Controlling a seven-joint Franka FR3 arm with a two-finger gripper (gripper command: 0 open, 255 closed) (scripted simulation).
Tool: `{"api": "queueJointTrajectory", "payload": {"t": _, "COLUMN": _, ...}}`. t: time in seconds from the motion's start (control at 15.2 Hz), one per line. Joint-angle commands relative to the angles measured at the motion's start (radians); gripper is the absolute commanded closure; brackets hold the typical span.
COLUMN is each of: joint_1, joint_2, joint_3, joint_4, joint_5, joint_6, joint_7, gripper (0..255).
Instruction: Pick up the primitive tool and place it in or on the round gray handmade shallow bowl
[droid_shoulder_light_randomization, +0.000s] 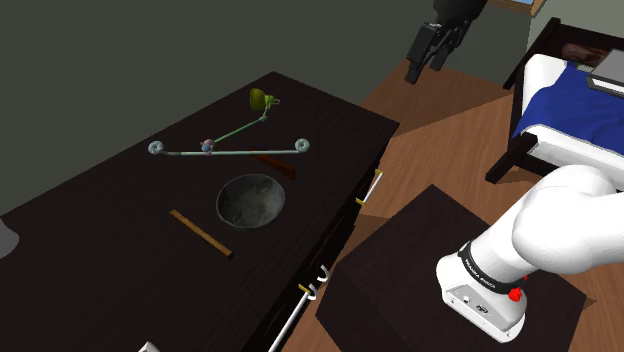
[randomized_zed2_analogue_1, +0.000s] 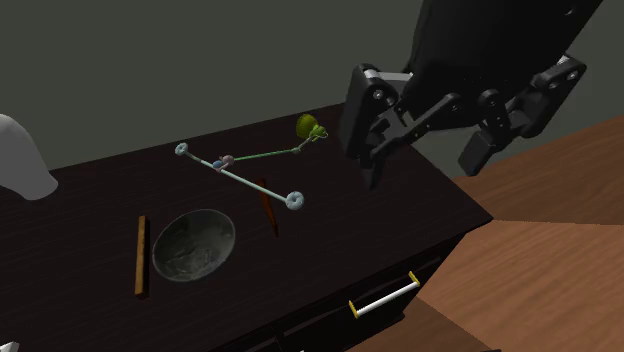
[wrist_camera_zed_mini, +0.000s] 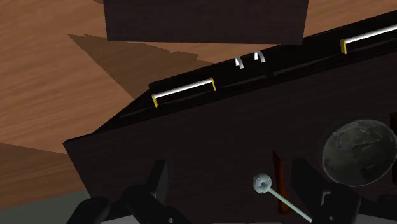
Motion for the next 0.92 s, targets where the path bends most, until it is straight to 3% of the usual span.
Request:
{"api": "queueJointTrajectory", "payload": {"t": 0.0, "joint_1": 0.000, "joint_2": 0.000, "joint_3": 0.000, "joint_4": 0.000, "joint_5": 0.000, "joint_6": 0.000, "joint_7": 0.000, "gripper": 0}}
{"api": "queueJointTrajectory", "payload": {"t": 0.86, "joint_1": 0.041, "joint_2": 0.407, "joint_3": 0.063, "joint_4": 0.031, "joint_5": 0.025, "joint_6": 0.327, "joint_7": -0.003, "gripper": 0}}
